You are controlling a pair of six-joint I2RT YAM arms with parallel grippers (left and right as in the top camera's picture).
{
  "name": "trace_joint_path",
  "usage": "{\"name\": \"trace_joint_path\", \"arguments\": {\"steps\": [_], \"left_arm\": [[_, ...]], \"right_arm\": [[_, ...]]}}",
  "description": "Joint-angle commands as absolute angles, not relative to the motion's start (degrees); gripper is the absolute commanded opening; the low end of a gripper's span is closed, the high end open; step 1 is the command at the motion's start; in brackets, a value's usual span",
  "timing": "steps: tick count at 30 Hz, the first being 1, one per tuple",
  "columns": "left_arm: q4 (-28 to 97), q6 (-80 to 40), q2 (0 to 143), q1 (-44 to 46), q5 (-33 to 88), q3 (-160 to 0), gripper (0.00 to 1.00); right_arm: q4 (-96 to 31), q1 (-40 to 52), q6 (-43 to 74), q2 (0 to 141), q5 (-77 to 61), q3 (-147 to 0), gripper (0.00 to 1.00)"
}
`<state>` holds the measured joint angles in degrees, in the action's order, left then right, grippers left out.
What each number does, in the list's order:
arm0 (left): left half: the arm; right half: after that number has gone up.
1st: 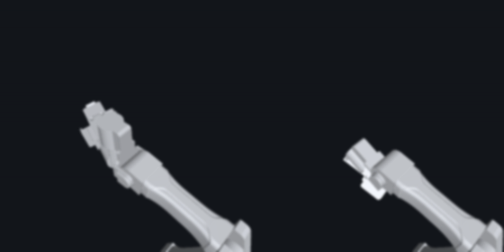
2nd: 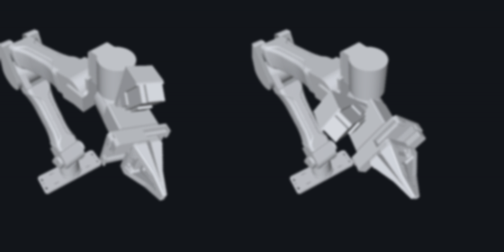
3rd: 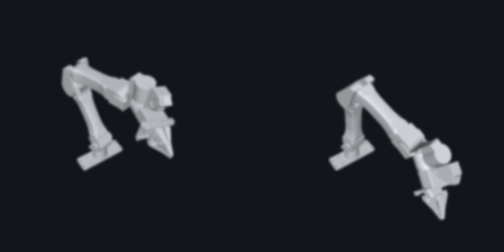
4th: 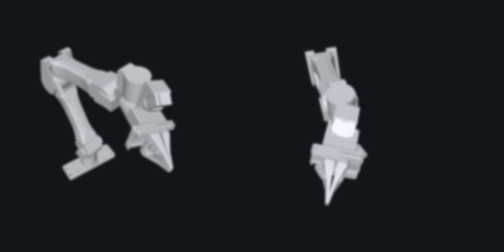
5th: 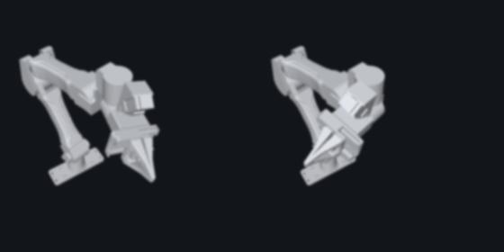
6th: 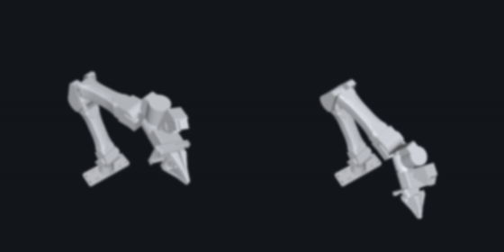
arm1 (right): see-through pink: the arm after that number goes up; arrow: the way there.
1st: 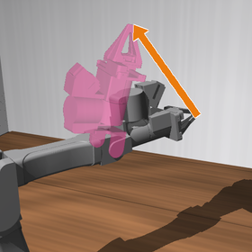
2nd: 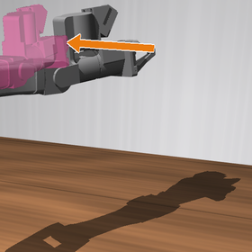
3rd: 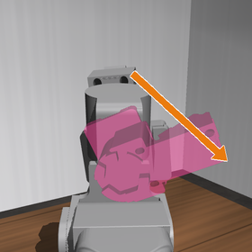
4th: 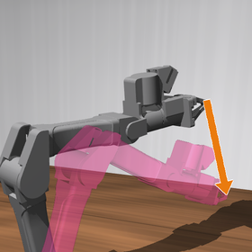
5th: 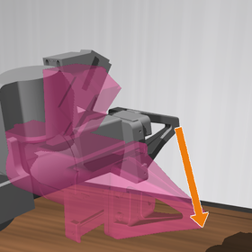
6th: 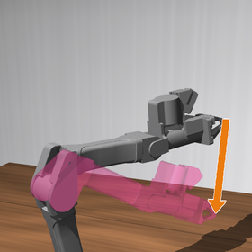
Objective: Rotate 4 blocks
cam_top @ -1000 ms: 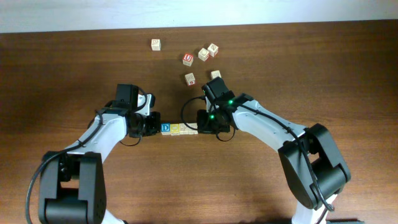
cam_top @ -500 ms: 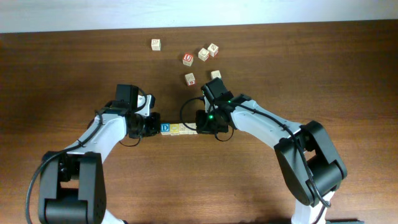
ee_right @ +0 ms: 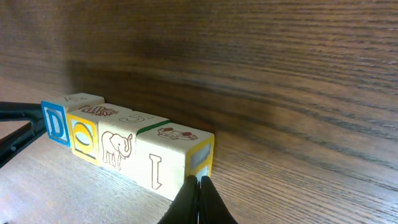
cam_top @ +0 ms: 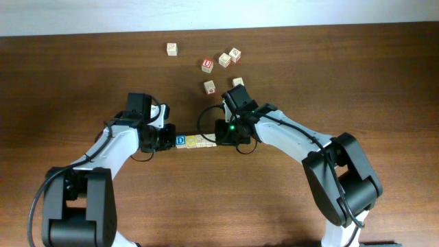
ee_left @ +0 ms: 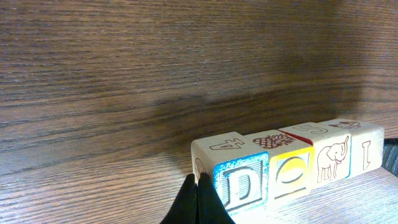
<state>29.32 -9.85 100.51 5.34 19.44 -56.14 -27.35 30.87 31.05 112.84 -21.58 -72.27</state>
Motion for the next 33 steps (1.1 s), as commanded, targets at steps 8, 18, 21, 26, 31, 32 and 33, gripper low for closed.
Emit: {"name": "trace_joint_path", "arguments": {"steps": [8,18,21,26,31,32,33], "left_arm": [[29.6,-8.7,101.2,5.7,21.2,-56.3,0.0],[29.7,-10.7,101.2,5.6,19.0,-56.3,0.0],[29.6,-12.9,101.2,5.6,16.7,-56.3,0.0],[29.6,-13.7,101.2,5.6,16.5,-56.3,0.0],[29.6,-13.7,101.1,5.7,16.7,-56.3,0.0],[29.6,-13.7,101.2,5.7,16.7,-56.3,0.0],[29.6,-13.7,101.2,5.6,16.7,-56.3,0.0]], "right_arm": [[-26.7,32.2,29.1,113.8,-25.1,-73.1,0.04],[-26.7,32.2,29.1,113.8,-25.1,-73.1,0.04],[-26.8,32.2,29.1,113.8,-25.1,-73.1,0.04],[-26.8,32.2,29.1,113.8,-24.9,-73.1,0.04],[-28.0,32.2,30.9,113.8,-23.3,-73.1,0.04],[-28.1,32.2,30.9,113.8,-23.2,-73.1,0.04],[-28.3,32.2,31.7,113.8,-23.0,-73.0,0.04]]}}
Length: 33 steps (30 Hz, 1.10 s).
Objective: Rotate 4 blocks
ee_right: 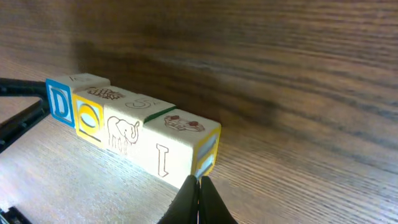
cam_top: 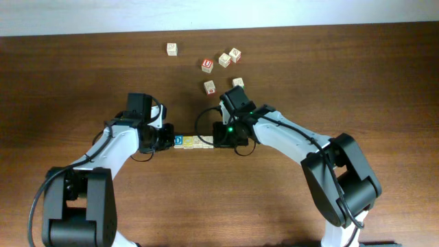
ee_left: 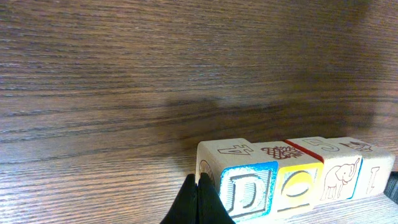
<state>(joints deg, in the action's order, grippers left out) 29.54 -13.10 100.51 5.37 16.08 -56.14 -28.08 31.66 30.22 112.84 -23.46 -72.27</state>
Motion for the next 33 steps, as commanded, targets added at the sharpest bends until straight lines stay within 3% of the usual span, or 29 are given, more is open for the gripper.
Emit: {"name": "trace_joint_path", "arguments": {"steps": [1,33], "left_arm": [[29.6,-13.7,101.2,5.6,16.7,-56.3,0.0],[32.4,-8.0,101.1,5.6,18.4,-58.6,0.0]], "right_arm": [[-28.6,32.2,32.4,113.8,-22.2,-72.9,0.04],[-28.0,30.5,33.6,115.7,-23.8,-72.6,0.04]]}}
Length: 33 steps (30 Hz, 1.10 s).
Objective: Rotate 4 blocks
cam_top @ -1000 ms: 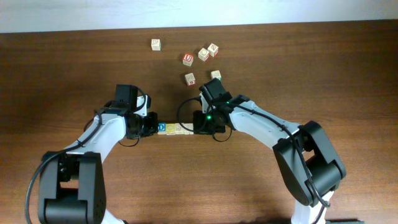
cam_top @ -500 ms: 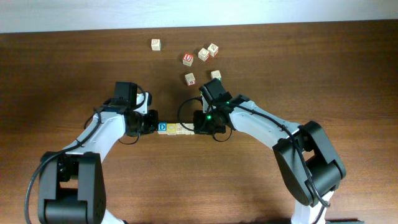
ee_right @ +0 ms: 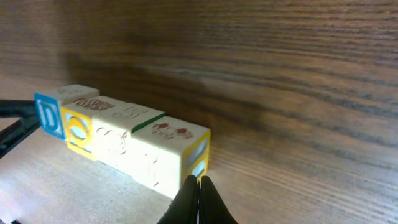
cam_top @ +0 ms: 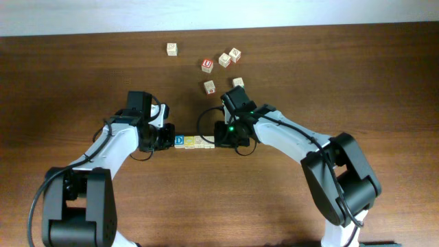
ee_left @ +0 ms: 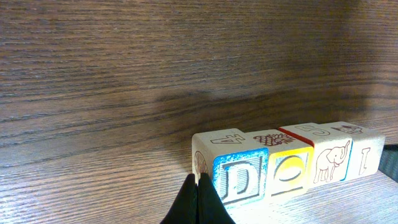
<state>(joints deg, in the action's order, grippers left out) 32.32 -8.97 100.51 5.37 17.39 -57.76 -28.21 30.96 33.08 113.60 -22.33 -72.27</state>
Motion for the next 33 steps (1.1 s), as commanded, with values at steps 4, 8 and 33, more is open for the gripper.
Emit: {"name": "trace_joint_path", "arguments": {"steps": [4,8,33], "left_arm": [[32.3,-8.0,101.1,5.6,18.4,-58.6,0.0],[32.2,-8.0,101.1,5.6,18.4,-58.6,0.0],[32.2,-8.0,101.1,5.7,19.4,-58.6,0.0]], "right_arm": [[-28.1,30.3,33.7,115.7,-23.8,-72.6,0.04],[-27.6,30.3,33.6,115.7,-24.7,-72.6,0.04],[-27.5,34.5,27.2,112.9,-23.3,-75.0,0.04]]}}
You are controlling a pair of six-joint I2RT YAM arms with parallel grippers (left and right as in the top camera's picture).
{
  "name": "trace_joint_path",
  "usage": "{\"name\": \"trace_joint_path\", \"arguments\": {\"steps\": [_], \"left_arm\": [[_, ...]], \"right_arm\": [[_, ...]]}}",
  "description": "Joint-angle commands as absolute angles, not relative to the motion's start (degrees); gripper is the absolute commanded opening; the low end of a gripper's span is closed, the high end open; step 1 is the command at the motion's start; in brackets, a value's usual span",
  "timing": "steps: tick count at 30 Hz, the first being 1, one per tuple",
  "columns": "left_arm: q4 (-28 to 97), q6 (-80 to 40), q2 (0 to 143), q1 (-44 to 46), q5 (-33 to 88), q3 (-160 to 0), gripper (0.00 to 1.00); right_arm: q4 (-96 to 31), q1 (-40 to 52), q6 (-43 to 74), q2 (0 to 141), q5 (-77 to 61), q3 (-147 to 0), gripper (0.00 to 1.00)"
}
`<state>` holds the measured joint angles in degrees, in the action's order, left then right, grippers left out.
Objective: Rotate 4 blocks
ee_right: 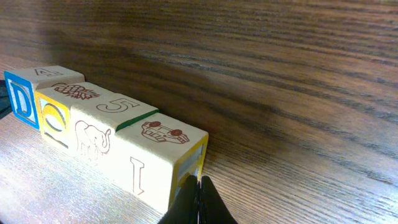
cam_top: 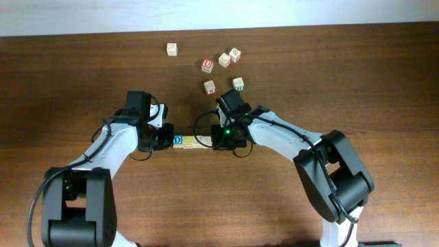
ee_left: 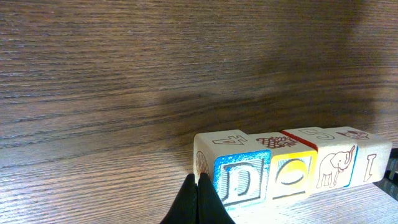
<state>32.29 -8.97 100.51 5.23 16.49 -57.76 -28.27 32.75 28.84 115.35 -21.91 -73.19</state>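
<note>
Four wooden blocks stand in one touching row. In the left wrist view they read D block (ee_left: 239,182), O block (ee_left: 291,177), elephant block (ee_left: 333,167), I block (ee_left: 373,163). My left gripper (ee_left: 199,182) is shut, its tips against the D block's outer end. The right gripper (ee_right: 199,184) is shut too, its tips at the outer end of the I block (ee_right: 146,168). From overhead the row (cam_top: 192,141) lies left to right between the left gripper (cam_top: 169,140) and the right gripper (cam_top: 214,142).
Several loose blocks lie farther back on the brown table (cam_top: 384,82): one alone (cam_top: 171,49), a red one (cam_top: 208,64), two pale ones (cam_top: 224,60) (cam_top: 235,54), and two closer to the right arm (cam_top: 210,87) (cam_top: 239,84).
The right arm has shifted slightly left, uncovering the block behind it. In the right wrist view the row looks nearer and its side faces clearer. Both grippers stay shut at the row's ends.
At every earlier moment both grippers were shut against the two ends of the four-block row. The row's angle and place on the table changed by small amounts between moments, and it now lies nearly level between the two grippers.
</note>
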Motion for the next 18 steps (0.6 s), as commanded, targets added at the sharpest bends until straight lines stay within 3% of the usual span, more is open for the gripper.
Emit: {"name": "trace_joint_path", "arguments": {"steps": [1,18], "left_arm": [[32.2,-8.0,101.1,5.7,19.4,-58.6,0.0],[32.4,-8.0,101.1,8.2,19.1,-58.6,0.0]], "right_arm": [[-27.4,34.9,27.2,112.5,-23.1,-75.1,0.04],[-27.6,38.8,25.7,108.9,-18.7,-78.5,0.04]]}}
